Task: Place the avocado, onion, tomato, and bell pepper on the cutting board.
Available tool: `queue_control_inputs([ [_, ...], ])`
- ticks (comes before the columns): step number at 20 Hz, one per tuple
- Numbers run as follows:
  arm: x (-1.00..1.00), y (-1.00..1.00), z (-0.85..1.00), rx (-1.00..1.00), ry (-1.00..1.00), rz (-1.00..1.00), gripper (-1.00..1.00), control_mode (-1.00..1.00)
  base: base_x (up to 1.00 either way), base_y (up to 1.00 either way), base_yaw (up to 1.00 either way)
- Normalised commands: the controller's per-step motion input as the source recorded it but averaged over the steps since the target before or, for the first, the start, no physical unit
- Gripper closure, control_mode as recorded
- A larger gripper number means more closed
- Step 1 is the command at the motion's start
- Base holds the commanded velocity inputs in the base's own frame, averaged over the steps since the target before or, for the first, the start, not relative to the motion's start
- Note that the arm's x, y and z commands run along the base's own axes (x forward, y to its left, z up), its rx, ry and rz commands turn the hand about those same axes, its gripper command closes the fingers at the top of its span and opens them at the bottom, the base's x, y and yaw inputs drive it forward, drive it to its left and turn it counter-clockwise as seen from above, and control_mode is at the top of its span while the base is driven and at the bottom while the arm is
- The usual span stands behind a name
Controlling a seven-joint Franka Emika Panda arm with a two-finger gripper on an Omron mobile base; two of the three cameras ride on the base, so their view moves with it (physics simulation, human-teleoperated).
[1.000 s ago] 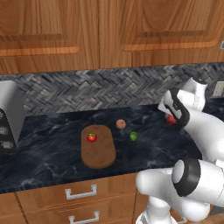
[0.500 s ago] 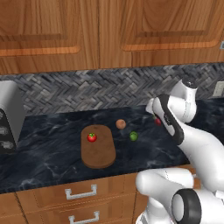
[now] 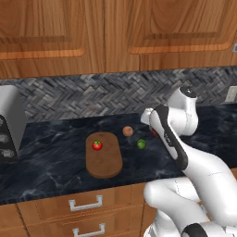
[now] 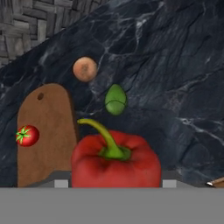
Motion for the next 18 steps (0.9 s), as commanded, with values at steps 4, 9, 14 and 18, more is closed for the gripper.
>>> queue_control_inputs([
  [4,-0.18,0.44,0.04,0.00,0.00,0.03,1.00,-1.00,0.00,0.00,0.00],
  [9,-0.02,0.29,0.04,0.00,-0.03,0.00,1.00,-1.00,0.00,0.00,0.00],
  [14,0.00,0.29,0.06,0.00,-0.02,0.00,1.00,-1.00,0.00,0.00,0.00],
  [18,0.00,0.35,0.02,0.00,0.00,0.00,1.00,-1.00,0.00,0.00,0.00],
])
